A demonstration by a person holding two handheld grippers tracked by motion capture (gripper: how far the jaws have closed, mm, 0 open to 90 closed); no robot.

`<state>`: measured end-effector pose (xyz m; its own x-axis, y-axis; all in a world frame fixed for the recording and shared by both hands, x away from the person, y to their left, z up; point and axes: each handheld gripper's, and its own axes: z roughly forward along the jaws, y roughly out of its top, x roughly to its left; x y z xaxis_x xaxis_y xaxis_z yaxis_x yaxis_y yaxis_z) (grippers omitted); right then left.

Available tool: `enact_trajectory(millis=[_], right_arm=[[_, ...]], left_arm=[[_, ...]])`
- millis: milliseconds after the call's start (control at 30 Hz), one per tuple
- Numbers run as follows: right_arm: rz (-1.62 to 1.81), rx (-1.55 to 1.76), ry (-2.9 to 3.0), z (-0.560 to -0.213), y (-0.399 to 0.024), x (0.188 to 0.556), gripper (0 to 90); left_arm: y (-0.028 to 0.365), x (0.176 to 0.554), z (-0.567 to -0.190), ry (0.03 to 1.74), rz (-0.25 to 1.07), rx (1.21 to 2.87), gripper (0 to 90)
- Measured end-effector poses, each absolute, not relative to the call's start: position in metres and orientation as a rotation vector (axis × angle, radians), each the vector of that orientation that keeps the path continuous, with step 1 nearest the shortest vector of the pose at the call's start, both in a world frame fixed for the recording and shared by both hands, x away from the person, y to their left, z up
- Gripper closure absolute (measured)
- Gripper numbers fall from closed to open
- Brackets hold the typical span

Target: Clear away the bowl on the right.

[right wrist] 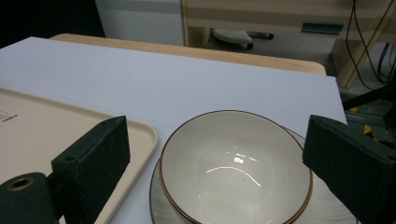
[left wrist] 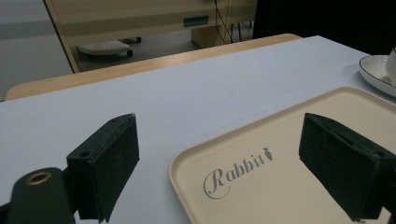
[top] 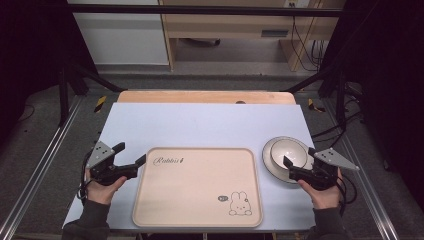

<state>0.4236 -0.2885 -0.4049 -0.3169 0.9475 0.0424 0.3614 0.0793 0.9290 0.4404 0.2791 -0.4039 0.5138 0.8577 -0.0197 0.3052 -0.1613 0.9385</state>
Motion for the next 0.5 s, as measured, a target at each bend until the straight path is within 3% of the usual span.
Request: enact_trajectory(millis=[500], right_arm=[[1.132,1.383,1.701,-0.406,-0.305,0.434,9.4]], left_arm=[[0.279,0.442,-0.408,1.003,0.662,1.726,11.7]])
